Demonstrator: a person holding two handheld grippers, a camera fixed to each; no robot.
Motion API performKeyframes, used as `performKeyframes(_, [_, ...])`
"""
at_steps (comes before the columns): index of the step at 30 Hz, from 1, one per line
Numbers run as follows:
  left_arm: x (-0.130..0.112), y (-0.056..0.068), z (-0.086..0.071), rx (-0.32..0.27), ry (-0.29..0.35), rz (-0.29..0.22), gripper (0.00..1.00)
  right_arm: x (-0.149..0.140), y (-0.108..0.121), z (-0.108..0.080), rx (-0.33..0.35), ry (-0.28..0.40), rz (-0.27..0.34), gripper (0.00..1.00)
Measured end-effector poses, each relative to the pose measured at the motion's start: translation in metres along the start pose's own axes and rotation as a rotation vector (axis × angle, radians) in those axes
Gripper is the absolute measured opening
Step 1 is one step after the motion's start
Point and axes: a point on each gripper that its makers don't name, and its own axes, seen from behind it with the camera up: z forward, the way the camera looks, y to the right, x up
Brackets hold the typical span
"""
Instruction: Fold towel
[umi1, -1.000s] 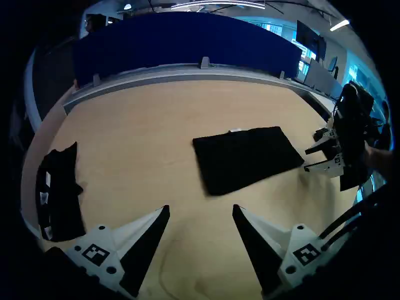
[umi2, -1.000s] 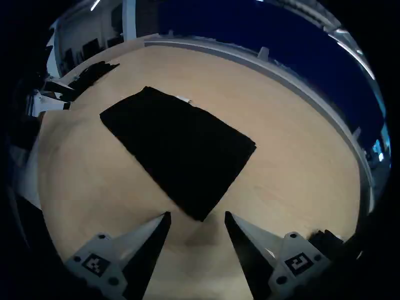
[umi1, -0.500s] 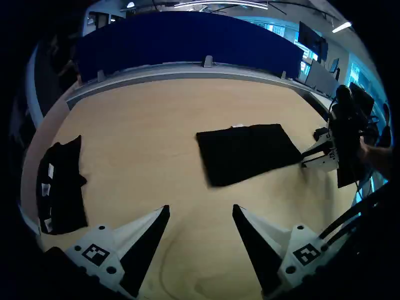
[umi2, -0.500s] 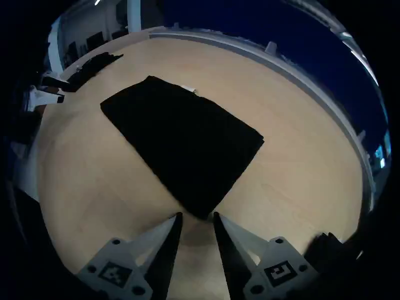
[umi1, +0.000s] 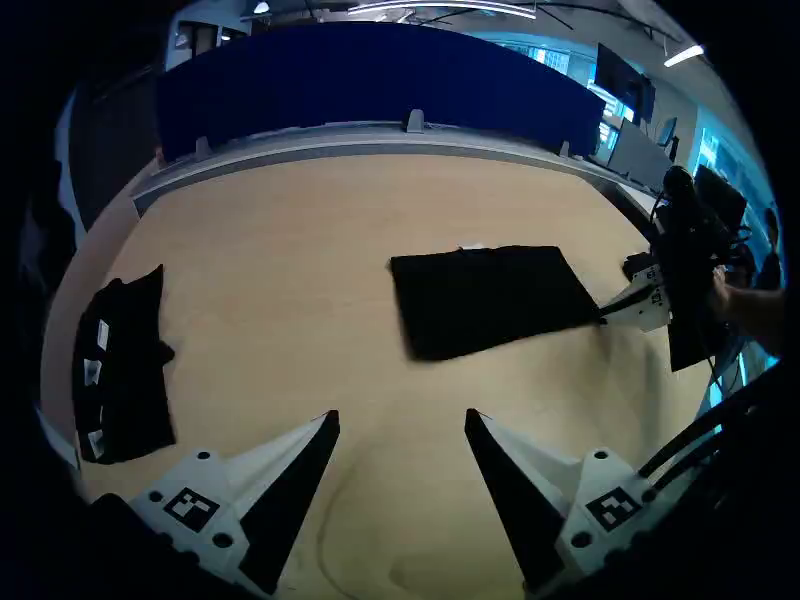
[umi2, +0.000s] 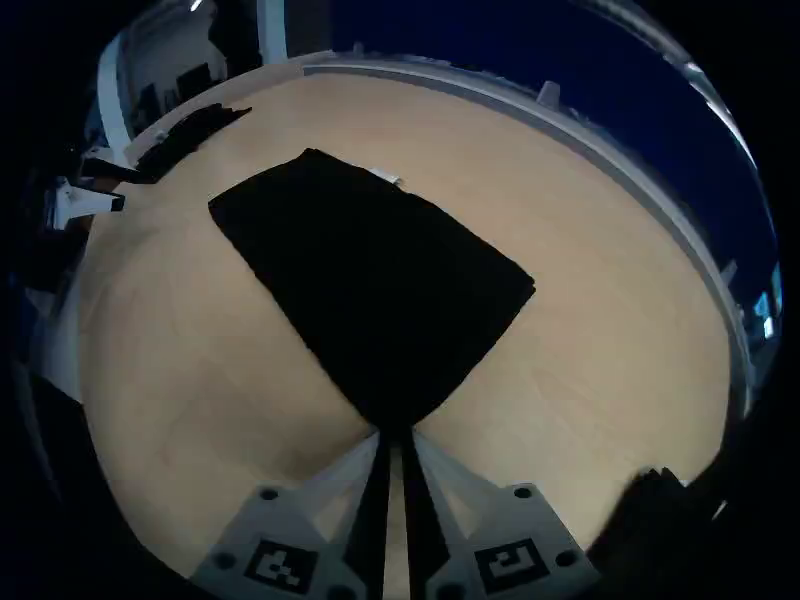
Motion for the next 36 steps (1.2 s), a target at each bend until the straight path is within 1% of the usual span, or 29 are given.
performKeyframes(5, [0.000,0.000,-0.002,-0.002,0.002,-0.003,0.93,0.002,0.002,-0.002,-0.027,0.005,-0.032,0.05])
performKeyframes(10, [0.002,0.000,-0.004,-0.004,0.008,-0.007,0.93,0.015,0.006,-0.012,-0.050,0.026,-0.051,0.05])
performKeyframes(17, [0.004,-0.001,-0.007,-0.007,0.021,-0.014,0.93,0.052,0.012,-0.029,-0.083,0.070,-0.103,0.05])
performKeyframes(26, [0.006,-0.004,-0.012,-0.006,0.032,-0.017,0.93,0.116,0.001,-0.043,-0.105,0.124,-0.212,0.05])
performKeyframes(30, [0.006,-0.005,-0.015,-0.006,0.034,-0.018,0.93,0.136,-0.007,-0.045,-0.109,0.135,-0.259,0.05])
performKeyframes(36, [0.006,-0.007,-0.018,-0.005,0.038,-0.022,0.93,0.149,-0.012,-0.039,-0.105,0.134,-0.297,0.05])
